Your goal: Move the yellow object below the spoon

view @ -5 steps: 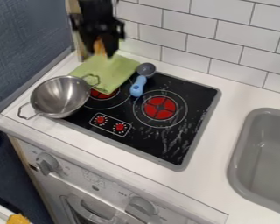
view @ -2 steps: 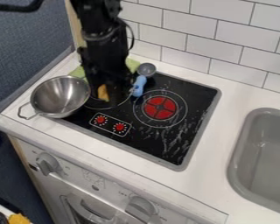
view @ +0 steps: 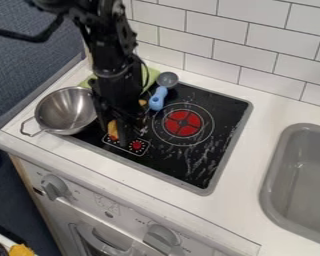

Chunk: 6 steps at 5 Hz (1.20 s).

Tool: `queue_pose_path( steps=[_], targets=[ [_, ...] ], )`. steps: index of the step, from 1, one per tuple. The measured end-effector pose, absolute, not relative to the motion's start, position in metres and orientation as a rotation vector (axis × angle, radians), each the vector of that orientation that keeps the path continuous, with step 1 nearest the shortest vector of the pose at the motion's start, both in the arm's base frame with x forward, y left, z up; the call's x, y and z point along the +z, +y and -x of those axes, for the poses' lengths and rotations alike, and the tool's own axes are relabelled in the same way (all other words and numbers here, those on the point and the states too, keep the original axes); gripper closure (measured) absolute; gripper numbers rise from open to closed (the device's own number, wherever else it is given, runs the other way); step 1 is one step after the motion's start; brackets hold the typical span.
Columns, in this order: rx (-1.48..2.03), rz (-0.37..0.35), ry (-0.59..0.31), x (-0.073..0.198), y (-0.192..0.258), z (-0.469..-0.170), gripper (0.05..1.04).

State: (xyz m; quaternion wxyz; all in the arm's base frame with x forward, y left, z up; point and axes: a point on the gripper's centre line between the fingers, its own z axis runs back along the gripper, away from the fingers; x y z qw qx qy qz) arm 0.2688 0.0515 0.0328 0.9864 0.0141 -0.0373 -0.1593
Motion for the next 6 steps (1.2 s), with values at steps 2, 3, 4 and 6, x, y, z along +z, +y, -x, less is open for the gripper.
queue_pose_path(
  steps=[2,3,4,6],
  targets=[
    [-0.358,0.030,-0.119,0.024,0.051,-0.271,0.173],
    [-0.333,0.018,-0.111,0.024,0.053,-0.270,0.074],
    [-0.252,-0.041,-0.140,0.054,0.053,-0.267,0.080],
    [-0.059,0.001,-0.072,0.101,0.059,-0.249,0.083]
  ],
)
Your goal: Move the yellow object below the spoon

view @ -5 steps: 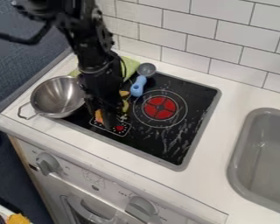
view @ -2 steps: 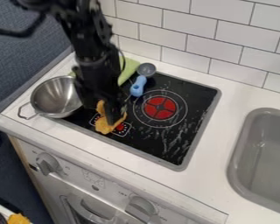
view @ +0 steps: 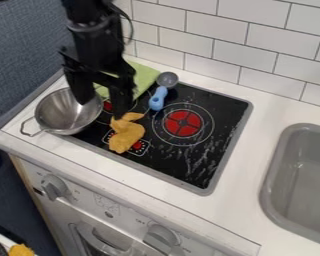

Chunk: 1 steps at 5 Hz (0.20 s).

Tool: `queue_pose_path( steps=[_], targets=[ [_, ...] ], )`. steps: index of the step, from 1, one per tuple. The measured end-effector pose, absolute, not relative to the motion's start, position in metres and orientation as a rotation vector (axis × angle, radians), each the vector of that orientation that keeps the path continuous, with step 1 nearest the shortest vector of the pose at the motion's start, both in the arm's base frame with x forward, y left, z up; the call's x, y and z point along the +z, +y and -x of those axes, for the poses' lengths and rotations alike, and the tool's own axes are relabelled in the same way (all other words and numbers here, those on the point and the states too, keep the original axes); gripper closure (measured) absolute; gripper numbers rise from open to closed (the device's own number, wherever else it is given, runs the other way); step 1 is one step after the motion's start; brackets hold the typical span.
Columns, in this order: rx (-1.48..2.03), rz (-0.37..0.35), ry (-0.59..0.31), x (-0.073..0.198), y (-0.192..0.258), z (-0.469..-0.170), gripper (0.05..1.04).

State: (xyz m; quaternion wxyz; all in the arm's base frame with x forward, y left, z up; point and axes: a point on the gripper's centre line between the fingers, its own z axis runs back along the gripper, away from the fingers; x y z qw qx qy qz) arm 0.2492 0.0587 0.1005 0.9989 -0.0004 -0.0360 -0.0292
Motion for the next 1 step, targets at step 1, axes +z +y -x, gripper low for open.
queue_pose_path(
  steps=[1],
  targets=[
    [-0.083,0.017,-0.057,0.1011,0.0579,-0.2462,0.083]
  ],
)
